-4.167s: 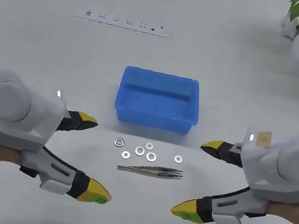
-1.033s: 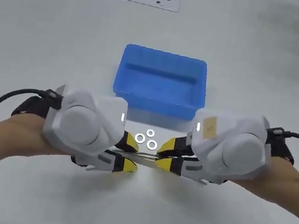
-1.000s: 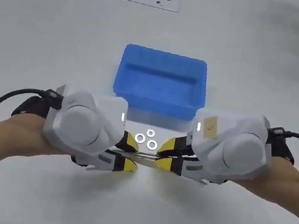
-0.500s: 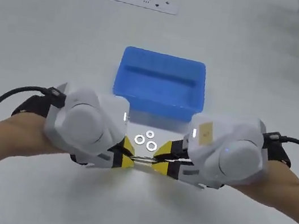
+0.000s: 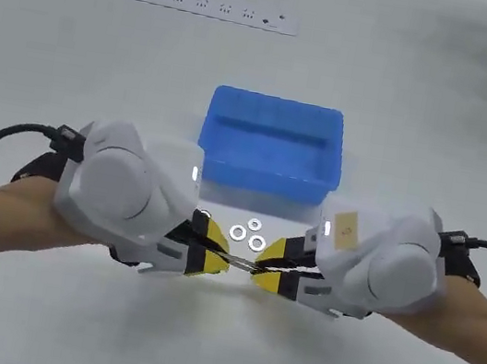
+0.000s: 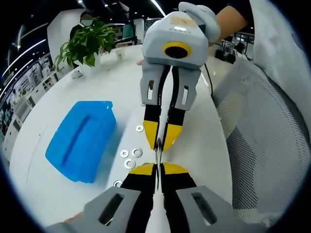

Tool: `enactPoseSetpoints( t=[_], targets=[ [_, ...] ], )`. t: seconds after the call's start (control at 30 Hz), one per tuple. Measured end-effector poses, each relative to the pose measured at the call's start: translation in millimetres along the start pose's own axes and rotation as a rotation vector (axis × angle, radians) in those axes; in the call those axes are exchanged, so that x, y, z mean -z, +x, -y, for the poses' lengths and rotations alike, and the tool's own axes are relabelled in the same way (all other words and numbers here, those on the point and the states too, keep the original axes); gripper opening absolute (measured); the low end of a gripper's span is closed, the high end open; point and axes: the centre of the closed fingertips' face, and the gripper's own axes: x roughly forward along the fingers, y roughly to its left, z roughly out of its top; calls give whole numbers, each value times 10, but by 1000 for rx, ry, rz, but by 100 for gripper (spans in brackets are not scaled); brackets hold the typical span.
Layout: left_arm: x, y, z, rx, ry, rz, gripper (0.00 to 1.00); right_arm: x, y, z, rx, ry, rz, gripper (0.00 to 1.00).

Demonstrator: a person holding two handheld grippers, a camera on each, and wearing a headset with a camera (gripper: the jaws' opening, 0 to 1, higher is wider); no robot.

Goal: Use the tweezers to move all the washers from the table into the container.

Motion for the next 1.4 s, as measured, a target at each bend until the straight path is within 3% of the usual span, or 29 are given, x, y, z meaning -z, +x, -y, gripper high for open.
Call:
enactPoseSetpoints(
  t=[0.27, 0.6, 0.9, 1.4],
  targets=[
    [-144, -56, -51, -32, 4, 29, 8, -49, -45, 50, 32, 5, 56, 7],
    [-222, -56, -74, -41, -22, 60, 8, -77, -66, 52, 36, 47, 109, 7],
    [-388, -71, -77, -37, -43, 139, 9, -132, -84, 60, 37, 87, 161, 7],
    [-433, -35, -56, -28, -33, 158, 9, -113, -93, 44, 33, 99, 167, 7]
  ],
)
